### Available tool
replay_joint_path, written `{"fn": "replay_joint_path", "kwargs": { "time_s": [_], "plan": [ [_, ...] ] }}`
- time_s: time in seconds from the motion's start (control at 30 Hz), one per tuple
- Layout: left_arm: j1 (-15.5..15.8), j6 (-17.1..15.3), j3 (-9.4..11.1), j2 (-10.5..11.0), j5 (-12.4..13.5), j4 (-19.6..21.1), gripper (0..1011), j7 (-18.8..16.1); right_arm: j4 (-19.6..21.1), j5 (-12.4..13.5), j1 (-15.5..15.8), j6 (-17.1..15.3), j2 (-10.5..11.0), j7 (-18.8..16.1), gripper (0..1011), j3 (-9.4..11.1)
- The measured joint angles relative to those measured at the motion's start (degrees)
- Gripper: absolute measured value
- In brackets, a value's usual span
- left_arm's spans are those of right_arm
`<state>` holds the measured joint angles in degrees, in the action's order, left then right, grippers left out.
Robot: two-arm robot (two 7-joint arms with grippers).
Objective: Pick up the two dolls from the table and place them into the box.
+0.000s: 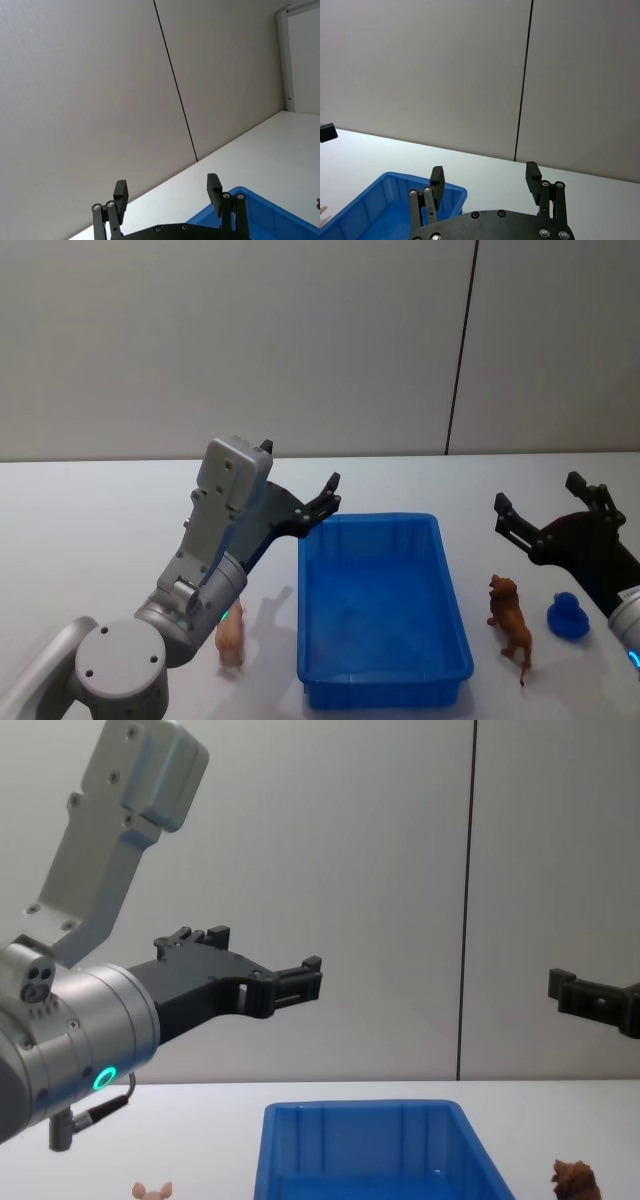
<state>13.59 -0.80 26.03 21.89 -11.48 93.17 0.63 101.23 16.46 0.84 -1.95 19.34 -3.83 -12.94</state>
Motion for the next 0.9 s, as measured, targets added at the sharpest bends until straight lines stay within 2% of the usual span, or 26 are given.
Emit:
{"fn": "replay_joint_path", "kwargs": {
  "time_s": [0.9],
  "plan": [
    [0.0, 0.0, 0.0, 0.0, 0.0, 0.0, 1001, 0.0, -0.1, 0.1, 0.0, -0.1, 0.1, -0.2, 1001, 0.2]
  ]
}}
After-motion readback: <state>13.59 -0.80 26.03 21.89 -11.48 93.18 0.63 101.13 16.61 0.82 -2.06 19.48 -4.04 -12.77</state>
